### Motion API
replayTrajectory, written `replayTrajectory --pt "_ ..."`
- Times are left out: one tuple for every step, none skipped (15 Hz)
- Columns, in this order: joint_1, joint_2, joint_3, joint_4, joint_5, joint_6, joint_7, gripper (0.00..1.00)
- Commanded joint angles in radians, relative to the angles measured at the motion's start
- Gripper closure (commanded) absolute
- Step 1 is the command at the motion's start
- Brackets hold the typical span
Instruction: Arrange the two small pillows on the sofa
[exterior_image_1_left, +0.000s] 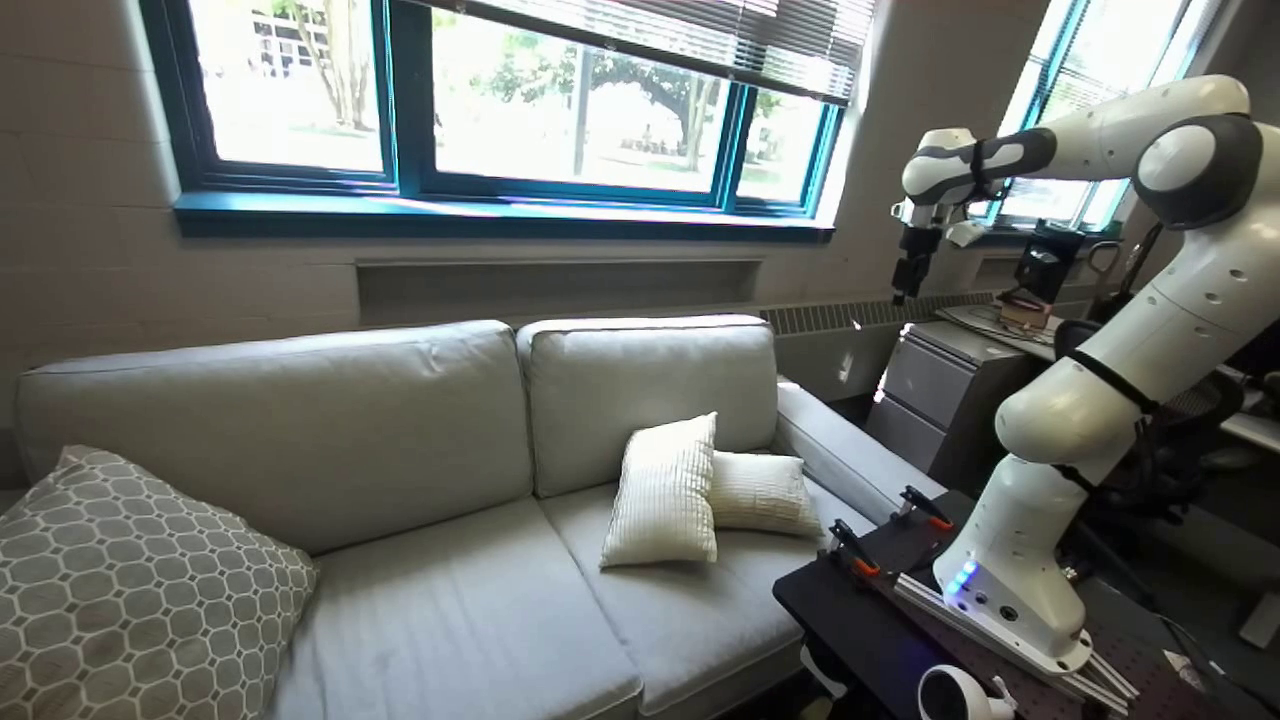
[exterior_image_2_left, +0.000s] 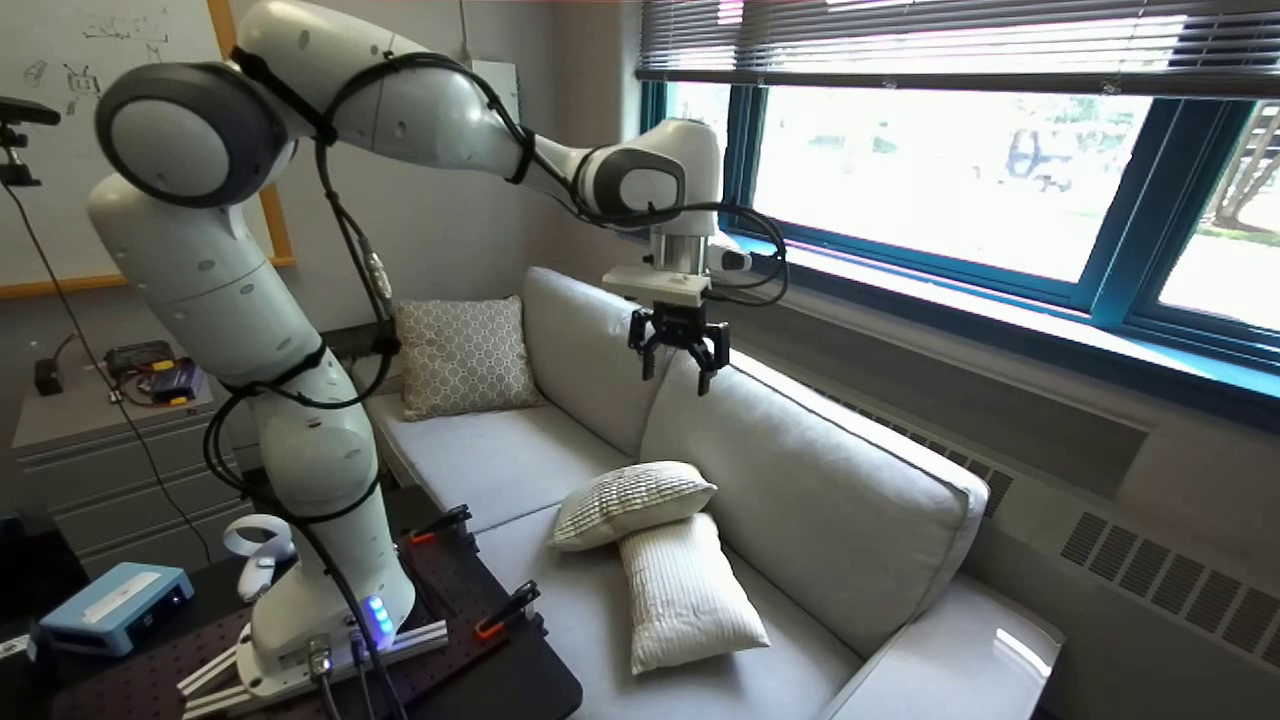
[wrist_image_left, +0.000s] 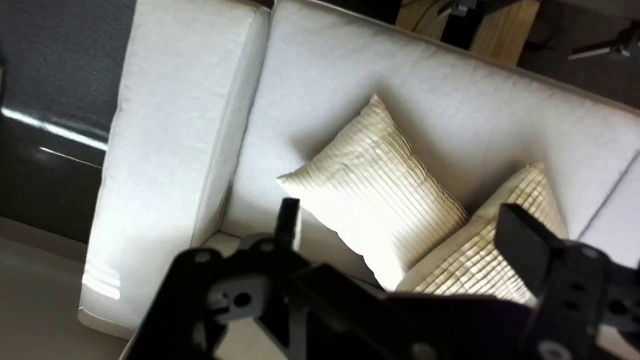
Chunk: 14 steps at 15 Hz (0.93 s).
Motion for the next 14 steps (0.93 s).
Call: replayTrajectory --pt "0.010 0.236 -0.019 0.166 0.224 0.021 -0.040 0.00" --pt "0.002 0.297 -0.006 0.204 0.290 0.016 -0.033 0.00" --pt "-0.004 0.365 0.012 0.243 0.357 0.012 -0.016 0.00" --pt "-0.013 0.426 0.033 0.281 0.414 0.003 0.007 0.00" --pt "-0.021 0.485 0.057 0.319 0.462 -0.005 0.028 0.00" --pt "-0.024 0.542 0.086 0.354 0.485 -0.009 0.061 0.00" --pt "-0.026 0.598 0.114 0.397 0.499 -0.022 0.094 0.00" --pt "-0.021 0.651 0.146 0.442 0.499 -0.031 0.142 0.00" --pt "-0.049 0.545 0.142 0.316 0.468 0.030 0.079 0.00" --pt "-0.048 0.587 0.163 0.340 0.467 0.036 0.094 0.00" --pt "-0.048 0.602 0.171 0.341 0.466 0.046 0.094 0.00" --pt "-0.051 0.601 0.171 0.339 0.466 0.045 0.093 0.00" --pt "-0.059 0.594 0.169 0.339 0.466 0.043 0.091 0.00" --pt "-0.066 0.585 0.166 0.338 0.467 0.042 0.088 0.00"
